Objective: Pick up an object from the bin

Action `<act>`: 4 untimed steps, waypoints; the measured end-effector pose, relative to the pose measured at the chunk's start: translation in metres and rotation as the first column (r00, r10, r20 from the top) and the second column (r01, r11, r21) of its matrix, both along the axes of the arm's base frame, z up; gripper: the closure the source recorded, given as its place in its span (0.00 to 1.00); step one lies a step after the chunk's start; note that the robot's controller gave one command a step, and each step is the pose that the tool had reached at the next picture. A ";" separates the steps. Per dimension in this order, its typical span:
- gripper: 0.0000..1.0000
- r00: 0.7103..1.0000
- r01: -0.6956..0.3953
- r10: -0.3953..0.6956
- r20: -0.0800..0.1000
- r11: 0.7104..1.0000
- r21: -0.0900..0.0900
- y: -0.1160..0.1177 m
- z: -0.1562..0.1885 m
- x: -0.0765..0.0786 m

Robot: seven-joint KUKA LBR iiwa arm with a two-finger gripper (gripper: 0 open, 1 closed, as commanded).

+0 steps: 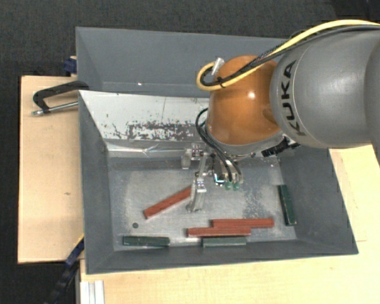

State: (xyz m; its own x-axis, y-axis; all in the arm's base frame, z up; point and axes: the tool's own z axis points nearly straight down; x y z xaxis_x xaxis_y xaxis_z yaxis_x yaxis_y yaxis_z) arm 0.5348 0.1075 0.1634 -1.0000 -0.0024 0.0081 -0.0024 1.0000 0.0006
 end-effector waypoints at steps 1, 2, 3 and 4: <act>0.00 1.000 0.002 -0.002 0.008 1.000 0.001 0.000 0.004 0.002; 0.00 0.996 -0.092 0.092 0.016 0.996 0.000 0.002 -0.013 0.002; 0.00 0.928 -0.372 0.372 0.008 0.928 -0.001 0.038 -0.056 -0.020; 1.00 0.908 -0.418 0.418 0.010 0.909 0.000 0.058 -0.067 -0.027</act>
Offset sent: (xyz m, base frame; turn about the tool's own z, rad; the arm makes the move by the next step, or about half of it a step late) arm -0.0095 0.0104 -0.0934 -0.4324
